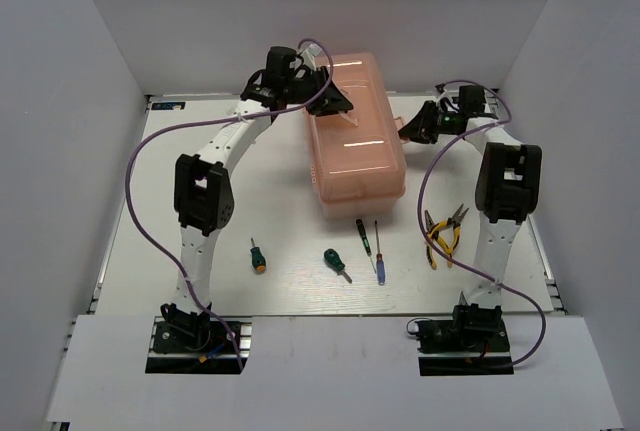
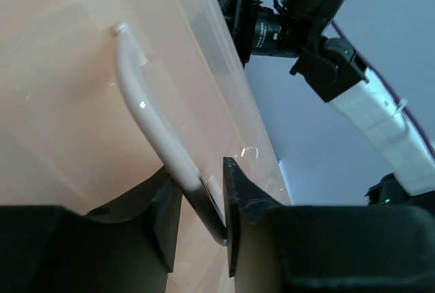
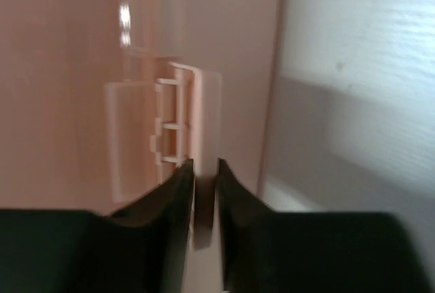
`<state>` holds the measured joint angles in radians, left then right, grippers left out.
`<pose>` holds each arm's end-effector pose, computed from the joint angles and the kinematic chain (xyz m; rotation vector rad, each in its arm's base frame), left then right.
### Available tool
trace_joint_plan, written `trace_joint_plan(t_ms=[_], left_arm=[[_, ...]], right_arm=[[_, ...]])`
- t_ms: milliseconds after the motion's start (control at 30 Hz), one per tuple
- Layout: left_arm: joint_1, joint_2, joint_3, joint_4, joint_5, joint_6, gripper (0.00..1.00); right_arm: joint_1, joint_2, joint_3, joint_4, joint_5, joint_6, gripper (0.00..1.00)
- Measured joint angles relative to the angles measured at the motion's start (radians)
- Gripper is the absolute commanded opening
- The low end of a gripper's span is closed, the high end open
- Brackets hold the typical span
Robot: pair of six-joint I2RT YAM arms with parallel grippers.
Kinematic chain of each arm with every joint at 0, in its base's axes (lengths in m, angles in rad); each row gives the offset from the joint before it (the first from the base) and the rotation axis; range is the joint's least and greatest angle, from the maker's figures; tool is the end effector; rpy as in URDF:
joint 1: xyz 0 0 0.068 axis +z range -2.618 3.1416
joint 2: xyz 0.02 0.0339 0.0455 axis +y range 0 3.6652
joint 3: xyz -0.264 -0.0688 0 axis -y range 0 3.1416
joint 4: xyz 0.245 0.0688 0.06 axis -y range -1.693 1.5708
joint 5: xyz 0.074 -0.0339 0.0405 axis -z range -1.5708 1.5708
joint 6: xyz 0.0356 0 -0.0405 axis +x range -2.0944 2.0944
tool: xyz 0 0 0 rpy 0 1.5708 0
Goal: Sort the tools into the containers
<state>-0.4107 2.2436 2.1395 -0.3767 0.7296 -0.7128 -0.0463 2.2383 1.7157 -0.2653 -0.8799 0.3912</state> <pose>0.4706 -0.2308 0.3077 0.1708 2.2291 -1.4073 0.4946 0.0045 0.1820 0.0616 2.2922 1.2033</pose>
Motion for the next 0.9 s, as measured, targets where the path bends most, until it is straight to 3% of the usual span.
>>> trace_joint_plan(t_ms=[33,67,167,267,633,900], left_arm=[[0.001,0.003,0.005,-0.014,0.000,-0.010,0.32],[0.003,0.008,0.011,-0.024,0.001,-0.024,0.27],[0.003,0.021,0.035,-0.044,0.000,-0.047,0.21],[0.001,0.043,0.086,-0.093,-0.016,-0.061,0.01],[0.043,0.010,0.145,-0.283,-0.132,-0.063,0.00],[0.248,-0.183,0.041,-0.420,-0.332,0.092,0.00]], right_arm=[[-0.001,0.000,-0.008,0.039,-0.023,0.027,0.05],[-0.003,0.001,-0.012,0.064,-0.039,0.051,0.00],[-0.014,0.002,-0.021,0.097,-0.055,0.094,0.00],[-0.022,0.002,-0.033,0.113,-0.045,0.103,0.00],[-0.028,-0.056,-0.063,0.080,0.068,0.037,0.00],[-0.055,-0.092,-0.095,0.068,0.124,0.014,0.00]])
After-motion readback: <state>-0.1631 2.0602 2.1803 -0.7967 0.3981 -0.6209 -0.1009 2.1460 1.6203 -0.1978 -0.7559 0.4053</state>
